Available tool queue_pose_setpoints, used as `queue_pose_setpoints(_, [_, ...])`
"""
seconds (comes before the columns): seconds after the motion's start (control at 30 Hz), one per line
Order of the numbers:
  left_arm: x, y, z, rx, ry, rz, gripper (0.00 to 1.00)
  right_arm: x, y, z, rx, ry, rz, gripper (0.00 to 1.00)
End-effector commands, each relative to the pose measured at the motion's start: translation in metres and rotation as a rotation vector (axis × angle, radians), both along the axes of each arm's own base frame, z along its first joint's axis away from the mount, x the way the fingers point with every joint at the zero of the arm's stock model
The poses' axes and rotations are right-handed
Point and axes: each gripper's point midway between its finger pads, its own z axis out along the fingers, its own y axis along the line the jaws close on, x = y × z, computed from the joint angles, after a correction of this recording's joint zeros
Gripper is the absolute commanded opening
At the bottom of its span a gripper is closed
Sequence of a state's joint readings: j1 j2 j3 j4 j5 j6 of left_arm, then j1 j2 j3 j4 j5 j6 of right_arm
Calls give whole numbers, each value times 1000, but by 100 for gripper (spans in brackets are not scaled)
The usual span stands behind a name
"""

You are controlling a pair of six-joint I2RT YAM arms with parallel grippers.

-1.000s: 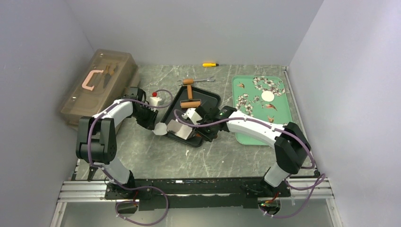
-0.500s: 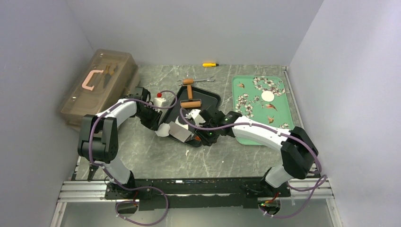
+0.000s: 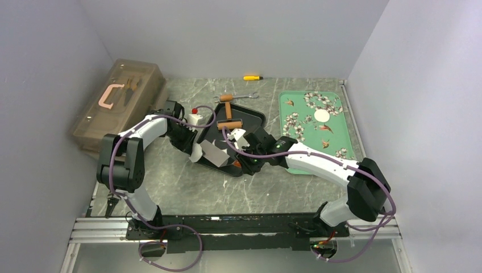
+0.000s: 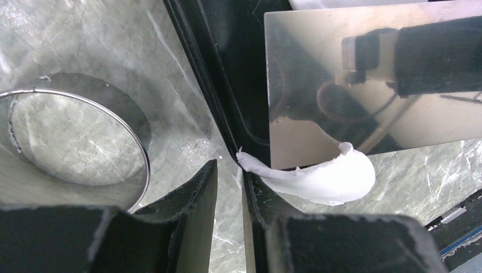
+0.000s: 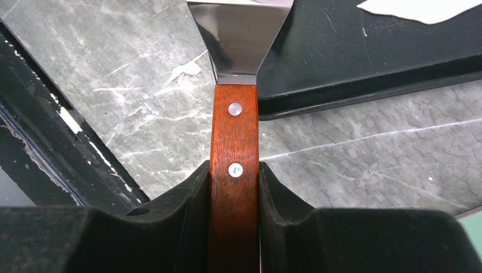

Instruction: Roll out the dumpling wrappers from the dough

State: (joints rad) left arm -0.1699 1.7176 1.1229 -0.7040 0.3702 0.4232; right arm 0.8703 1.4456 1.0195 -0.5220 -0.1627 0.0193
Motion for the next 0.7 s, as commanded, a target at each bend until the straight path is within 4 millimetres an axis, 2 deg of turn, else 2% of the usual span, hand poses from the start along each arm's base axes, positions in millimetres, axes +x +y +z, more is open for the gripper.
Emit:
queue_pose_setpoints(0.0, [13, -17, 11, -50, -44, -24, 27, 8, 10, 9, 30, -20, -12, 0])
queue_pose_setpoints(0.13, [10, -20, 9, -60, -29, -33, 27, 6, 1, 1, -72, -30, -15, 0])
queue_pose_setpoints(0.27, [10, -23, 11, -64, -31, -37, 27, -5, 12, -3, -79, -31, 36, 0])
queue_pose_setpoints(0.4, [8, -24, 8, -62, -26, -44, 27, 0, 20, -2, -50, -70, 35, 0])
queue_pose_setpoints(0.53, [6, -28, 8, -68, -18, -51, 27, -1, 40, 6, 43, -54, 35, 0])
queue_pose_setpoints(0.6, [6, -29, 10, -67, -24, -57, 27, 9, 38, 6, 28, -61, -26, 0])
queue_pose_setpoints(0.67, [6, -30, 12, -66, -32, -60, 27, 21, 28, 4, -23, -88, -97, 0])
